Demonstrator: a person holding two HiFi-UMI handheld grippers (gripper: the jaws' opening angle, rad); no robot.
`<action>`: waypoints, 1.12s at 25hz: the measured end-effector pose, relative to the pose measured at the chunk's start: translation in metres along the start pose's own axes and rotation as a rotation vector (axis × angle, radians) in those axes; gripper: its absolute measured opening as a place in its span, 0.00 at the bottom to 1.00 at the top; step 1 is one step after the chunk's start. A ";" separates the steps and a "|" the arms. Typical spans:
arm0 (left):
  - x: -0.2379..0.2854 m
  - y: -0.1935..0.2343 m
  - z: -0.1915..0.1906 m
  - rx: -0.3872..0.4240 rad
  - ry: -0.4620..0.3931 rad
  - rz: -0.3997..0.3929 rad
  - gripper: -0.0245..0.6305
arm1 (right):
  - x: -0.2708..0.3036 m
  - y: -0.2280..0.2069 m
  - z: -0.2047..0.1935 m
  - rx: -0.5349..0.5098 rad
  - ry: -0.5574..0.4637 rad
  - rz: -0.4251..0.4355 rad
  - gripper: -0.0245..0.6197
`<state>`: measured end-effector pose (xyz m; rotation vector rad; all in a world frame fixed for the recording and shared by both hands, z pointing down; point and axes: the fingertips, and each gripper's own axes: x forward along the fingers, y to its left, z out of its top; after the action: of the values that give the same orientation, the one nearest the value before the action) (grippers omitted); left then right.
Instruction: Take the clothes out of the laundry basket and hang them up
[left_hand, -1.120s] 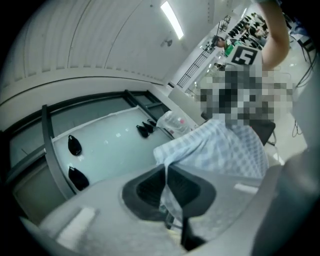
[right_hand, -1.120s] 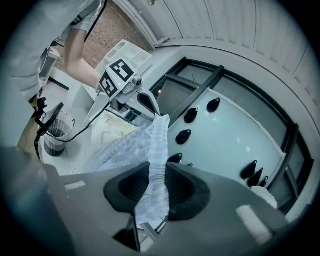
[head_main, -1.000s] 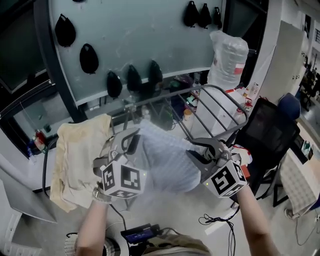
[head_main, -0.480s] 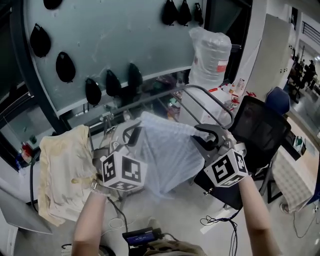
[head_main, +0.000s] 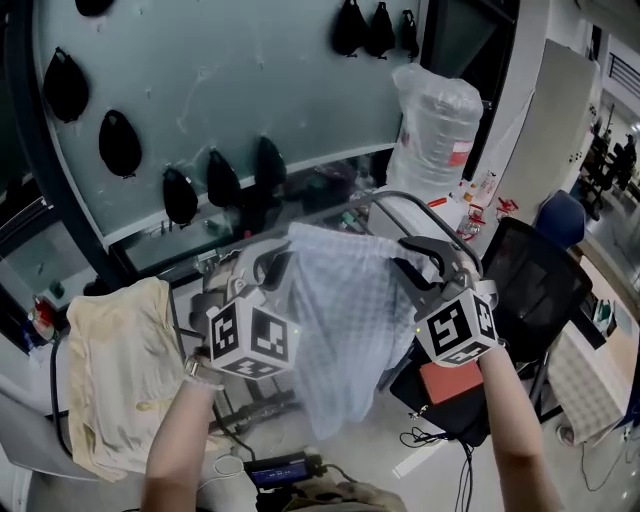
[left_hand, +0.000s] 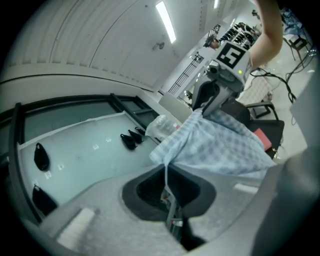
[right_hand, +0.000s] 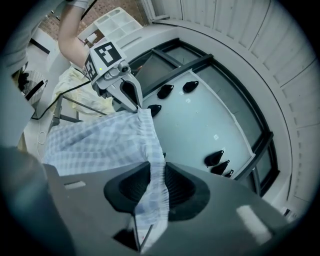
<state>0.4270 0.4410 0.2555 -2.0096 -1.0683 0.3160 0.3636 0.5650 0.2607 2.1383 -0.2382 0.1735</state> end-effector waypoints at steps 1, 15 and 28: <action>0.009 0.005 -0.005 -0.008 0.002 -0.005 0.05 | 0.011 -0.005 -0.002 -0.003 0.007 -0.005 0.19; 0.092 0.031 -0.106 -0.152 0.178 0.004 0.05 | 0.163 -0.002 -0.038 -0.079 0.006 0.100 0.19; 0.144 0.078 -0.184 -0.144 0.405 0.159 0.05 | 0.293 0.001 -0.041 -0.107 -0.147 0.235 0.19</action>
<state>0.6604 0.4287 0.3342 -2.1711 -0.6954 -0.0900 0.6469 0.5686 0.3469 2.0154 -0.5729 0.1362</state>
